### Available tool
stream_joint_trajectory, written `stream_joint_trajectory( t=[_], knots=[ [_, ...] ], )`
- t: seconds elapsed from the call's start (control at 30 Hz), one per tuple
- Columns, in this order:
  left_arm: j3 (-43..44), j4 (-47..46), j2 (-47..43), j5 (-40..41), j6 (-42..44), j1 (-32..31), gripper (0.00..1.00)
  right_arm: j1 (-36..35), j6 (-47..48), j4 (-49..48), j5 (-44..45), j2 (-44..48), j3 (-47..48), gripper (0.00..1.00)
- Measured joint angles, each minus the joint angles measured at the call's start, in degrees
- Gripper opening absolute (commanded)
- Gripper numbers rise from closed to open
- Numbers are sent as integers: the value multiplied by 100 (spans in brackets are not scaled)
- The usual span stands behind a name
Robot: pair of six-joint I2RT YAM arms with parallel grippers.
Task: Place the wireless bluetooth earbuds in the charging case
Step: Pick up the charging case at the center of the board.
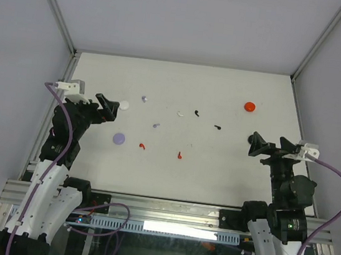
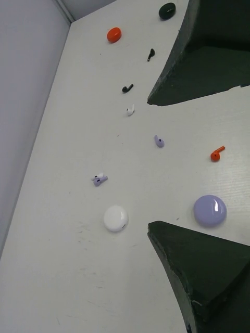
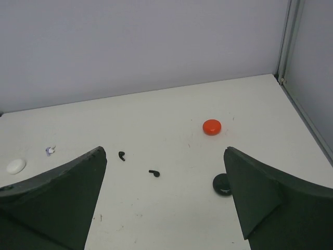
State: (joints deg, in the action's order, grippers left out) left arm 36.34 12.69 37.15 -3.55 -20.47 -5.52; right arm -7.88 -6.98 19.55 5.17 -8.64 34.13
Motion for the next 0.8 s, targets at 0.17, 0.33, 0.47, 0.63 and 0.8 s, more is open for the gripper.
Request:
stream_joint_trajectory(
  t=[0.17,0.33,0.47,0.63,0.8],
  knots=[
    [120,260,348,33,-120,0,99,0,0,-2,48,151,0,99],
    [227,608,706,129,-391,0,99,0,-2,-17,142,245,-2,99],
    [254,885,949,197,-584,0,99,0,-2,-20,138,245,-7,99],
    [273,1209,1447,153,-649,0,99,-13,-2,-22,125,310,-9,99],
    [485,1438,2249,-105,-601,0,97,-26,0,-48,116,564,-42,99]
  ],
)
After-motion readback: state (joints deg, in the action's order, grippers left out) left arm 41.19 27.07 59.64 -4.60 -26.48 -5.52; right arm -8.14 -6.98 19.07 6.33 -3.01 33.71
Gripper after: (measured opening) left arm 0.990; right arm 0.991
